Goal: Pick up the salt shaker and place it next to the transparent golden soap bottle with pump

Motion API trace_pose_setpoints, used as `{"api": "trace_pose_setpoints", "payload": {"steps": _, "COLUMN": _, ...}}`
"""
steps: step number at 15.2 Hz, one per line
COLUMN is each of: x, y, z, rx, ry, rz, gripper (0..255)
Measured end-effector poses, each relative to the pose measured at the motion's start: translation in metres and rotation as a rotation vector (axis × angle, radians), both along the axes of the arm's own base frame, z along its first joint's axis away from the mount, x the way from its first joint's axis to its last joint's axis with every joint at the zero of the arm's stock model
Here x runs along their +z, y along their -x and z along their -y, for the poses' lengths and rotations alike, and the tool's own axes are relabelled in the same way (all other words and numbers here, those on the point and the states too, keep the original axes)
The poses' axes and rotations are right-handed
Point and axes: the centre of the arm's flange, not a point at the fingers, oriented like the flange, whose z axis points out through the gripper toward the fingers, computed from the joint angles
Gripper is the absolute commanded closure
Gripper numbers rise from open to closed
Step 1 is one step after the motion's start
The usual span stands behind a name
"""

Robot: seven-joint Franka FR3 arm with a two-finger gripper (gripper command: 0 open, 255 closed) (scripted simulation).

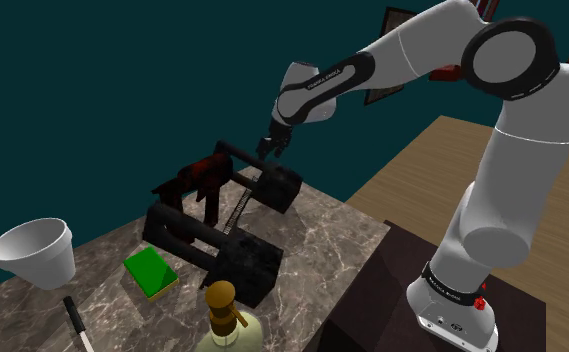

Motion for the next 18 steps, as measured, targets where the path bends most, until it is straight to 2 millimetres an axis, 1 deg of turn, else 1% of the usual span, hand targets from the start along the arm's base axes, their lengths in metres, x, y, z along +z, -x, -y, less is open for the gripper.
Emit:
{"api": "trace_pose_setpoints", "payload": {"steps": 4, "x": -0.017, "y": -0.011, "z": -0.004, "rx": 0.001, "ry": -0.008, "rz": 0.006, "gripper": 0}}
{"api": "trace_pose_setpoints", "payload": {"steps": 9, "x": -0.038, "y": -0.022, "z": -0.010, "rx": -0.007, "ry": -0.006, "rz": 0.070, "gripper": 0}}
{"api": "trace_pose_setpoints", "payload": {"steps": 11, "x": -0.042, "y": -0.020, "z": -0.012, "rx": -0.002, "ry": -0.008, "rz": 0.052, "gripper": 0}}
{"api": "trace_pose_setpoints", "payload": {"steps": 12, "x": -0.041, "y": -0.020, "z": -0.012, "rx": -0.002, "ry": -0.008, "rz": 0.048, "gripper": 0}}
{"api": "trace_pose_setpoints", "payload": {"steps": 13, "x": -0.044, "y": -0.016, "z": -0.012, "rx": -0.004, "ry": -0.007, "rz": 0.038, "gripper": 0}}
{"api": "trace_pose_setpoints", "payload": {"steps": 15, "x": -0.046, "y": -0.019, "z": -0.012, "rx": 0.001, "ry": -0.009, "rz": 0.018, "gripper": 0}}
{"api": "trace_pose_setpoints", "payload": {"steps": 16, "x": -0.046, "y": -0.019, "z": -0.012, "rx": 0.000, "ry": -0.009, "rz": 0.016, "gripper": 255}}
{"api": "trace_pose_setpoints", "payload": {"steps": 18, "x": -0.042, "y": -0.021, "z": -0.018, "rx": 0.007, "ry": -0.011, "rz": 0.027, "gripper": 255}}
